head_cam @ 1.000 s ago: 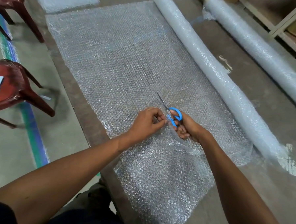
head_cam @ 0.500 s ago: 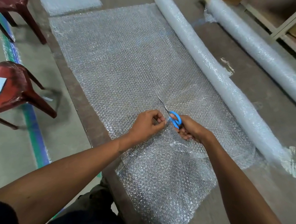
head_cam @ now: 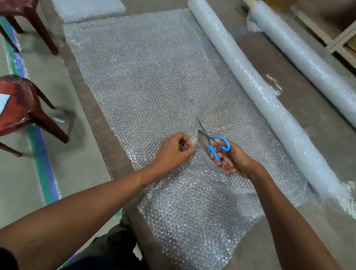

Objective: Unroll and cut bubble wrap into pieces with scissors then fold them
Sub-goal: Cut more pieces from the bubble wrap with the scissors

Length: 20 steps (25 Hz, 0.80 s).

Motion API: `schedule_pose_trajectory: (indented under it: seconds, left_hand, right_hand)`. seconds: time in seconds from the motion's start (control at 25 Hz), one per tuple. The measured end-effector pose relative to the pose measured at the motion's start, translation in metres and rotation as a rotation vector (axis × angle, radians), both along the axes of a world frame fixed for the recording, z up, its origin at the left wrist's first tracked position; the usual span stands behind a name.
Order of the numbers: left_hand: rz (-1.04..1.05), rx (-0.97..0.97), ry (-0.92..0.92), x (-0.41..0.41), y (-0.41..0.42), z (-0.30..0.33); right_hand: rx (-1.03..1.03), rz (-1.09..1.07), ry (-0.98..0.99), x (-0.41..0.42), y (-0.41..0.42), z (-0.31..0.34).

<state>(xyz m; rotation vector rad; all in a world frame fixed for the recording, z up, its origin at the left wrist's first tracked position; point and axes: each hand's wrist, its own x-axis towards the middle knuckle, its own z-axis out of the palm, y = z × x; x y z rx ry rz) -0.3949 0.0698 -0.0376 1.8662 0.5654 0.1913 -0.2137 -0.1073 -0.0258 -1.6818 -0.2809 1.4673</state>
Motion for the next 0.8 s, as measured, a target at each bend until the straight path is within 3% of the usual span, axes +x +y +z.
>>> schedule_pose_trajectory:
  seconds: [0.52, 0.8]
  left_hand:
    - [-0.067, -0.010, 0.015, -0.005, -0.002, -0.001]
    - [-0.081, 0.034, 0.001, -0.003, -0.004, -0.004]
  right_hand:
    - [-0.053, 0.113, -0.242, -0.008, 0.020, 0.000]
    - [-0.072, 0.039, -0.149, -0.008, 0.031, 0.007]
